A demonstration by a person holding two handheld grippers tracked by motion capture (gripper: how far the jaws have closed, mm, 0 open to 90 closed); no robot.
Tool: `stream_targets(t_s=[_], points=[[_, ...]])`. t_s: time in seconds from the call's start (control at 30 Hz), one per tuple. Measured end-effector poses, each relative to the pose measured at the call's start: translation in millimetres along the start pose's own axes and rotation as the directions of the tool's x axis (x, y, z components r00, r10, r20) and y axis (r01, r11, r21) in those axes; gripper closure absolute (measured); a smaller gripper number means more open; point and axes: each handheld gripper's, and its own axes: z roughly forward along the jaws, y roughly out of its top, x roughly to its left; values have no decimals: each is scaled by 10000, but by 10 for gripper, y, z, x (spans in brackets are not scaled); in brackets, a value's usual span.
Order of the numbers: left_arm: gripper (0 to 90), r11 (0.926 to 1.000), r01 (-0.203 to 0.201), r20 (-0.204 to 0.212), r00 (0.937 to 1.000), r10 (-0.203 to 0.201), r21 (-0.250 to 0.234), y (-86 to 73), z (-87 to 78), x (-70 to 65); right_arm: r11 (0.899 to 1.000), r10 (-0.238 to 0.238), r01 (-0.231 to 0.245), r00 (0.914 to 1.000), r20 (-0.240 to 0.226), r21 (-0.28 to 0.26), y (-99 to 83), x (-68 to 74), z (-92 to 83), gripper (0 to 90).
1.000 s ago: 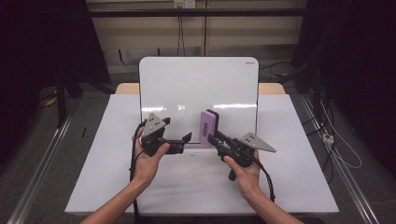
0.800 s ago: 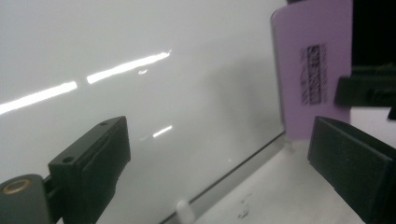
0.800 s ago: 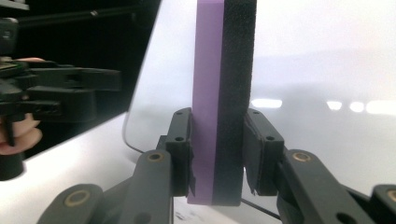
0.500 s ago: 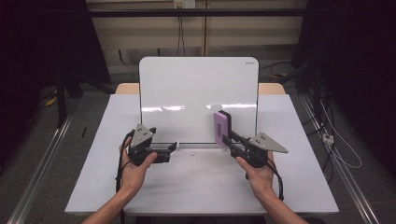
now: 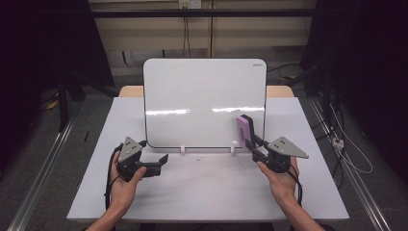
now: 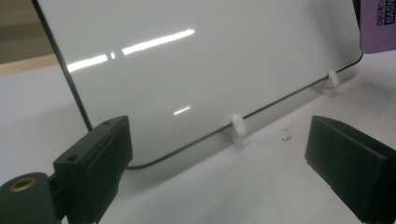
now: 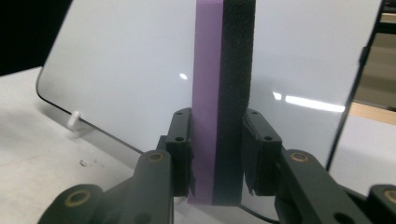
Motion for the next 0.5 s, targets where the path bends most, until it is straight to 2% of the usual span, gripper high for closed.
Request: stream_targets(t_s=[0.13, 0.27, 0.37, 0.43, 0.5], points=[[68, 9998, 191, -125, 9997, -190, 89, -90, -39, 43, 9995, -307, 304, 9991, 291, 115, 21, -50, -24, 674], [67, 9997, 194, -366, 9992, -190, 116, -159, -34, 60, 9965, -747, 717, 9945, 729, 434, 29, -96, -23, 675], [62, 9998, 127, -468, 9988, -119, 166, -178, -48, 80, 9897, -1225, 1140, 9874, 1001, 868, 20, -105, -1, 675], [57, 9997, 224, -543, 9983, -218, 94, -186, -51, 88, 9804, -1722, 1579, 9774, 1230, 1176, 14, -96, 23, 674], [57, 9997, 191, -534, 9984, -183, 143, -195, -50, 95, 9738, -1979, 1789, 9709, 1348, 1406, 10, -89, 60, 674]])
